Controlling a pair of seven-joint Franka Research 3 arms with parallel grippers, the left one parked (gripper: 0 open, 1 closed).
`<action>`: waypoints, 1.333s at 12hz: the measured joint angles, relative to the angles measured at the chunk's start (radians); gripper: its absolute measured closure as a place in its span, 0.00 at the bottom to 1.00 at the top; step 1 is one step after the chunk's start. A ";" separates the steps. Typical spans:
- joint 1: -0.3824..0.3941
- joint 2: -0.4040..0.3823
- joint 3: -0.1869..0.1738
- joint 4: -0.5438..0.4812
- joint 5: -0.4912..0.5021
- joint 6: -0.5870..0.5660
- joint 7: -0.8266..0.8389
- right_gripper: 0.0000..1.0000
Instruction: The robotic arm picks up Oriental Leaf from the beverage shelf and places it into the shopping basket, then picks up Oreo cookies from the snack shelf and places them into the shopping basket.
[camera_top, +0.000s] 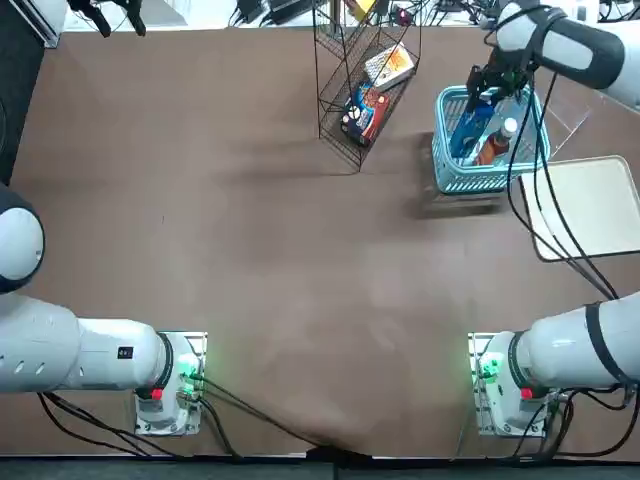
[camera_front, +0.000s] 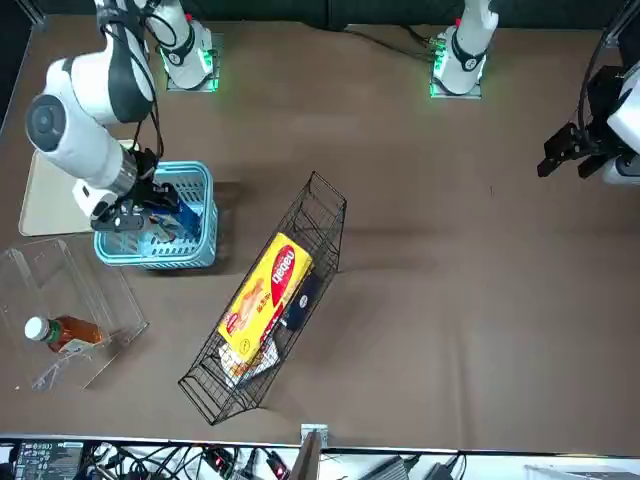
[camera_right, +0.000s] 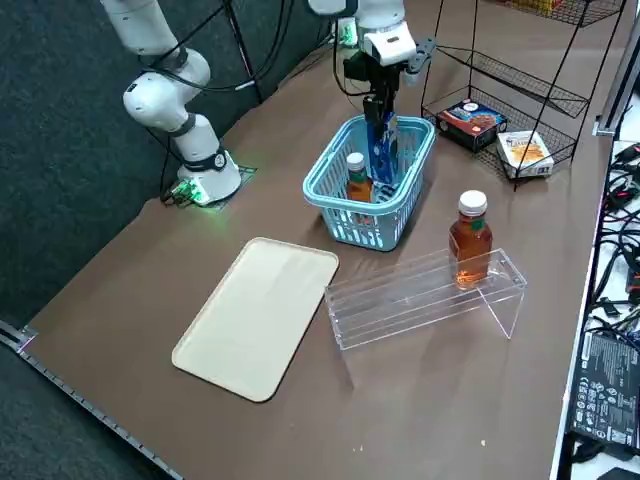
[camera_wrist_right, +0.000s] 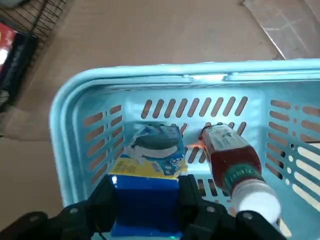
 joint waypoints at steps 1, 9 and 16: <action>0.005 0.012 0.000 -0.006 -0.013 0.013 0.003 0.40; 0.010 0.083 0.000 -0.028 -0.042 0.075 0.005 0.29; 0.011 0.060 0.000 0.066 -0.042 -0.050 0.005 0.00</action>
